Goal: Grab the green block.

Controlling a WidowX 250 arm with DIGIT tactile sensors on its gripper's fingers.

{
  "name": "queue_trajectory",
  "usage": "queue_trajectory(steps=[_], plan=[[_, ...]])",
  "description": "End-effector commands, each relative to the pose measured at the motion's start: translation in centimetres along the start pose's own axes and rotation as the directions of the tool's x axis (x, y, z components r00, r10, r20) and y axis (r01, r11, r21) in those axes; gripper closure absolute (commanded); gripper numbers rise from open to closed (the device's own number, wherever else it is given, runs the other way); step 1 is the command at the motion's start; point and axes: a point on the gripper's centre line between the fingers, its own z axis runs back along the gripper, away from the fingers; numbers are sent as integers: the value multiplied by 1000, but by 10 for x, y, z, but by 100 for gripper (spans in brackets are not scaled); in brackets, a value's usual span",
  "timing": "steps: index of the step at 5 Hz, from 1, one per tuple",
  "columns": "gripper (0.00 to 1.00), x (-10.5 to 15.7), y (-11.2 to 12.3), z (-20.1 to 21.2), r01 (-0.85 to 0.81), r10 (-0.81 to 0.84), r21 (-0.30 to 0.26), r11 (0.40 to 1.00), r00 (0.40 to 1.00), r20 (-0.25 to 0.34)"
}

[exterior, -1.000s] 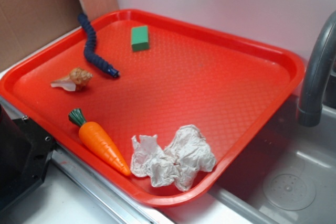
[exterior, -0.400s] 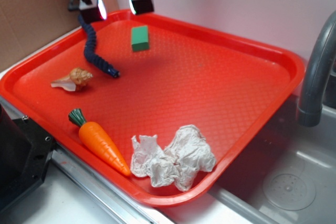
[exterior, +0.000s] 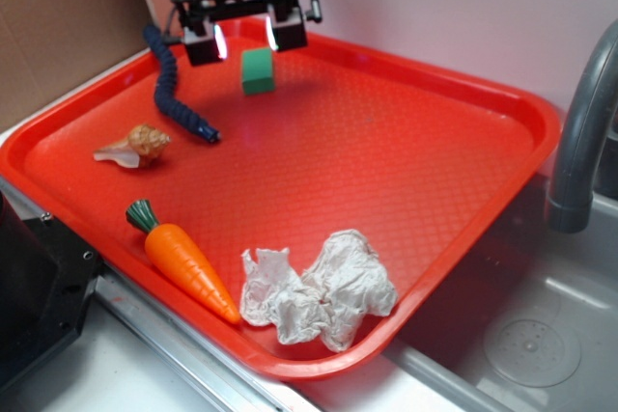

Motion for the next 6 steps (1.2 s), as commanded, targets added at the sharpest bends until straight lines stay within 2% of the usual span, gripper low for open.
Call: queue_trajectory(steps=[1, 2, 3, 4, 5, 6], plan=[[0, 25, -4, -14, -44, 45, -10, 999, 998, 50], [0, 25, -4, -21, -50, 49, 2, 999, 998, 50], [22, 26, -2, -25, -56, 56, 12, 998, 997, 46], [100, 23, -1, -25, -59, 59, 8, 998, 997, 48], [100, 18, -3, -18, -7, 7, 11, 1000, 1000, -1], [100, 4, -7, 10, 181, -183, -27, 983, 981, -65]])
